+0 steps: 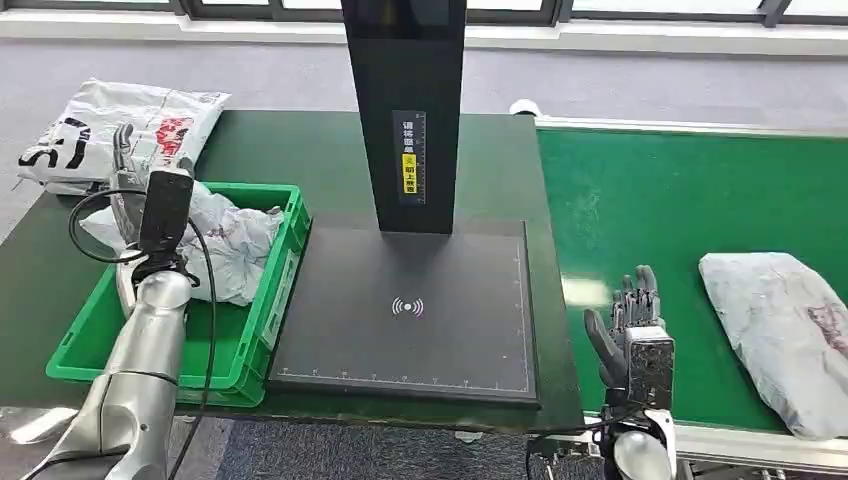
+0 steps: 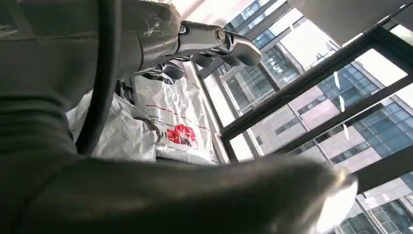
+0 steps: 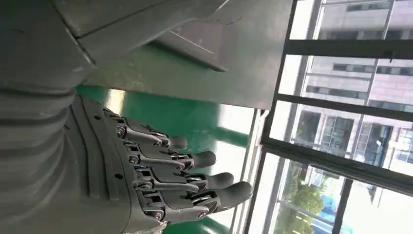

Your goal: Moved the parcel from conveyor to table for the left to box.

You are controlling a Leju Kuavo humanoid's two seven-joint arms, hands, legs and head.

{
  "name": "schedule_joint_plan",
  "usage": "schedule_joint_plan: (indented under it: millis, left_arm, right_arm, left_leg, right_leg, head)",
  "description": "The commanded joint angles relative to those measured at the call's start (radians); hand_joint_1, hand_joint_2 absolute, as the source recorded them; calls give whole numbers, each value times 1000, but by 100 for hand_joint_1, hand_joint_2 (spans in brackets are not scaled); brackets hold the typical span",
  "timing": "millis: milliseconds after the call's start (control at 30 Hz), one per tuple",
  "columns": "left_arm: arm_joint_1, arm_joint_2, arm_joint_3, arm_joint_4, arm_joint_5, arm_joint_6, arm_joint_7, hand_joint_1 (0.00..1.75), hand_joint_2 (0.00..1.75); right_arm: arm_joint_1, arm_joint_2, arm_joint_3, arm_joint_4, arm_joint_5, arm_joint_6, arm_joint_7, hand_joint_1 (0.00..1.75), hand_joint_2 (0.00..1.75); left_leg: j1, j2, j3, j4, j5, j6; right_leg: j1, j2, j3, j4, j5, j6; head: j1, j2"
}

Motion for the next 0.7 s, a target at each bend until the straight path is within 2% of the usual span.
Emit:
schedule_joint_plan:
  millis: [33, 100, 200, 267, 333, 400, 433, 533, 700]
  left_arm:
    - [-21, -56, 16, -59, 263, -56, -132, 0, 0]
    - [-22, -74, -59, -38, 318, -144, -88, 0, 0]
    - [-13, -119, -157, 15, 476, -452, -92, 0, 0]
    - [25, -155, -237, 33, 510, -578, -135, 0, 0]
    - [59, -183, -313, 46, 506, -622, -169, 0, 0]
    - [81, -209, -388, 74, 487, -639, -199, 0, 0]
    - [88, -225, -409, 91, 483, -646, -201, 0, 175]
    - [77, -254, -484, 149, 456, -696, -220, 0, 175]
    - [81, -267, -511, 183, 462, -715, -227, 0, 175]
  right_arm:
    - [-43, -27, -34, 78, 81, -84, 17, 0, 175]
    - [-60, -46, -66, 109, 191, -165, 64, 0, 175]
    - [-77, -81, -139, 180, 346, -271, 132, 0, 175]
    - [-101, -102, -193, 254, 434, -328, 154, 0, 175]
    - [-133, -110, -242, 332, 490, -365, 152, 0, 175]
    - [-172, -68, -383, 376, 646, -365, 137, 0, 175]
    - [-185, -57, -436, 386, 702, -365, 143, 0, 175]
    - [-230, -54, -568, 438, 949, -365, 230, 0, 175]
    - [-243, -118, -645, 559, 1155, -365, 411, 0, 175]
  left_leg:
    - [1, -2, -1, 0, 0, 1]
    - [1, -3, 0, -1, 1, 1]
    - [0, -7, 2, -3, 2, 2]
    - [-1, -9, 3, -3, 3, 2]
    - [-1, -10, 3, -4, 3, 3]
    - [-2, -8, 3, -3, 2, 4]
    - [-2, -9, 4, -4, 2, 4]
    - [-5, -8, 2, -1, 0, 5]
    - [-6, -8, 2, -1, 0, 6]
  right_leg:
    - [1, -2, 1, -1, 0, 0]
    - [1, -3, 2, -3, 0, 1]
    - [0, -7, 5, -5, 1, 1]
    - [0, -9, 6, -5, 1, 1]
    - [-1, -10, 8, -7, 1, 2]
    - [-3, -8, 7, -5, 0, 2]
    - [-4, -8, 8, -6, 1, 3]
    - [-6, -8, 5, -4, 1, 3]
    - [-7, -8, 5, -4, 1, 4]
  head:
    - [0, 0]
    - [0, 0]
    - [0, 0]
    - [0, 0]
    - [0, 0]
    - [0, 0]
    - [0, 0]
    - [0, 0]
    - [0, 0]
